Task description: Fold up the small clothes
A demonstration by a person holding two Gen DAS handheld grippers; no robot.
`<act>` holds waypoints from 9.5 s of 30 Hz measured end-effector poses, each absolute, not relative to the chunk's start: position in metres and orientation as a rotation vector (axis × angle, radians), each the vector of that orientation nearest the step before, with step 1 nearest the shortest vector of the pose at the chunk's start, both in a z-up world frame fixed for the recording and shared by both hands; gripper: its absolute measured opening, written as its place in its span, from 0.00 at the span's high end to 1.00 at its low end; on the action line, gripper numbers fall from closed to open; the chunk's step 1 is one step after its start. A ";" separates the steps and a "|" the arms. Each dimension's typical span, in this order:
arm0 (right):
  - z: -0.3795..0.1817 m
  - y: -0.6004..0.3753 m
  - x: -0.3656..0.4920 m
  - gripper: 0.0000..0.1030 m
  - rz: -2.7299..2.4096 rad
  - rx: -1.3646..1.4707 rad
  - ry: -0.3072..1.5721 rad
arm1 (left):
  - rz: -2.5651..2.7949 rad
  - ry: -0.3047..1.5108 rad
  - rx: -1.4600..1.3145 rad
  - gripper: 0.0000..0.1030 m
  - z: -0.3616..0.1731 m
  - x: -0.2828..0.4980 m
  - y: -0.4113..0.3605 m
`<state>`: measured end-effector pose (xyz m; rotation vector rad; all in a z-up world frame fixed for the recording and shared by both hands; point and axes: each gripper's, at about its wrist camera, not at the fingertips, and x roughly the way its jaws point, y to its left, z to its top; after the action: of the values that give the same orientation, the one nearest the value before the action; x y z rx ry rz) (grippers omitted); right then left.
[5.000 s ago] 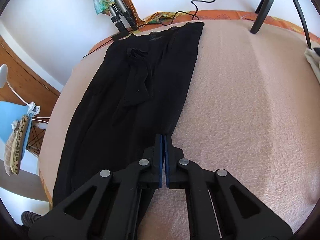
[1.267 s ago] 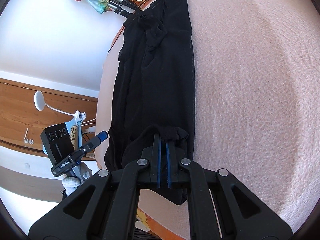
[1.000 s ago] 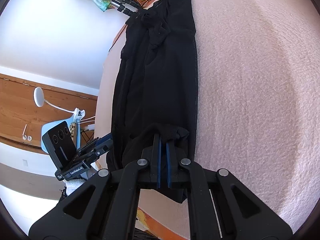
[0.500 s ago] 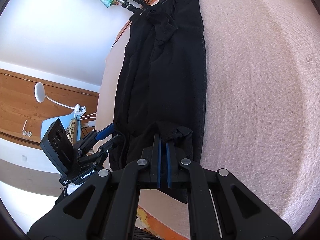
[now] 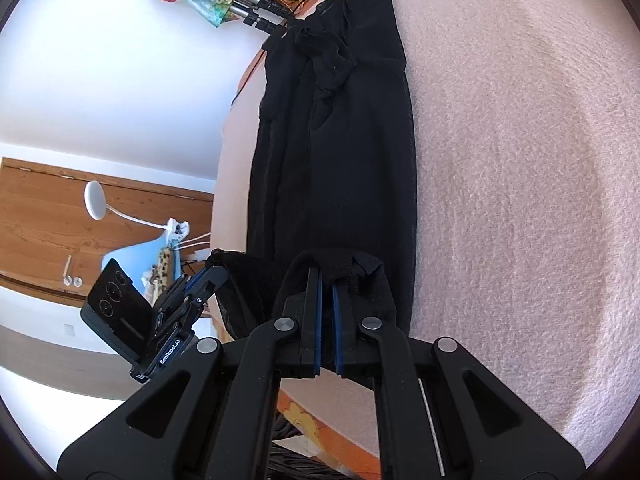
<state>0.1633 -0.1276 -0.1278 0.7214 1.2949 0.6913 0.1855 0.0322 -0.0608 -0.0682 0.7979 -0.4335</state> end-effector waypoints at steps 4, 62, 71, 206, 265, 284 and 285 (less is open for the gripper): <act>-0.120 -0.134 0.178 0.94 0.656 0.730 1.265 | -0.349 0.804 -0.165 0.93 -0.068 0.212 0.063; -0.096 -0.059 0.192 0.59 0.388 -0.144 0.992 | -0.245 0.830 0.028 0.89 -0.083 0.249 0.071; -0.079 -0.118 0.204 0.59 0.326 0.115 0.997 | -0.258 0.764 0.043 0.77 -0.058 0.223 0.077; -0.103 -0.171 0.088 0.64 0.557 0.408 1.088 | -0.508 1.054 -0.683 0.82 -0.119 0.156 0.132; -0.093 -0.144 0.078 0.92 0.570 0.214 1.157 | -0.288 0.985 -0.518 0.86 -0.103 0.150 0.157; -0.088 -0.137 0.222 0.59 0.513 0.388 1.010 | -0.283 0.911 -0.532 0.60 -0.093 0.270 0.129; -0.092 -0.134 0.228 0.59 0.501 0.382 1.015 | -0.281 0.919 -0.506 0.60 -0.096 0.274 0.125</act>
<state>0.2279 -0.1341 -0.0917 0.3817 1.0152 0.5010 0.2740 0.1248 -0.0958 -0.5062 0.9187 -0.2807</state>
